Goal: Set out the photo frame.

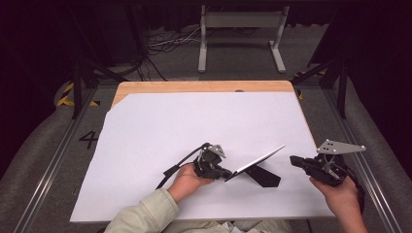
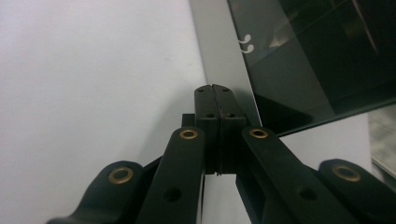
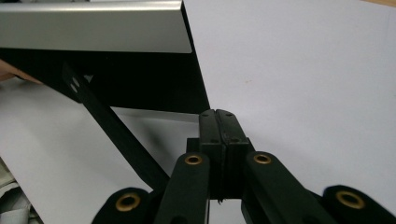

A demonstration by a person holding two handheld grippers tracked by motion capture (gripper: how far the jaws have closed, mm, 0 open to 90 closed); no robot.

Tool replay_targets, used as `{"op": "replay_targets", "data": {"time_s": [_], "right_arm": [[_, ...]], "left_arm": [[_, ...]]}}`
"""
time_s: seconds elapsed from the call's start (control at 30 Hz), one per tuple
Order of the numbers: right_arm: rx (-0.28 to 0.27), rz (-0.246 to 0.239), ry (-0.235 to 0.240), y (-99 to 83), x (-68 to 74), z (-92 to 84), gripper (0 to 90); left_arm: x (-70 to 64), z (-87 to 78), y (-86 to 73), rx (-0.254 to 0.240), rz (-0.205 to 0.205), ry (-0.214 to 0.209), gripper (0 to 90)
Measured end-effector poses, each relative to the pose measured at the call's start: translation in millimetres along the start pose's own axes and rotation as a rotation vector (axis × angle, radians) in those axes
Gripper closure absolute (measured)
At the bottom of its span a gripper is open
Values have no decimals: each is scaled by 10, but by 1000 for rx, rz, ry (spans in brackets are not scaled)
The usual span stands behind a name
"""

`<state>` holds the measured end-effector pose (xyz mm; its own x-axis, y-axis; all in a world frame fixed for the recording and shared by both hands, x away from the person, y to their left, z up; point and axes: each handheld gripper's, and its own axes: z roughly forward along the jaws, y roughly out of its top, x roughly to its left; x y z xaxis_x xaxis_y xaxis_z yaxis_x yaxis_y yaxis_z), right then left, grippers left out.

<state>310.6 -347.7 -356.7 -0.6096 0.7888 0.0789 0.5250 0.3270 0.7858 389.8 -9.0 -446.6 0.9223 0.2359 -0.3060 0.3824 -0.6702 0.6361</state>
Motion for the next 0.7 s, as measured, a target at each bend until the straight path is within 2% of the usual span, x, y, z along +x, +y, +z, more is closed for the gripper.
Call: {"op": "replay_targets", "data": {"time_s": [0.07,0.17,0.27,0.5,0.7], "right_arm": [[-4,0,2,6,2,-6,896],[-9,-2,4,17,0,-16,897],[-10,2,5,22,4,-26,896],[-13,4,7,27,10,-37,896],[-17,6,11,27,5,-46,897]], "left_arm": [[-44,21,10,16,33,-16,900],[-93,45,23,30,58,-30,900],[-122,60,30,47,79,-52,900],[-208,105,45,67,96,-98,900],[-296,152,63,108,143,-144,900]]}}
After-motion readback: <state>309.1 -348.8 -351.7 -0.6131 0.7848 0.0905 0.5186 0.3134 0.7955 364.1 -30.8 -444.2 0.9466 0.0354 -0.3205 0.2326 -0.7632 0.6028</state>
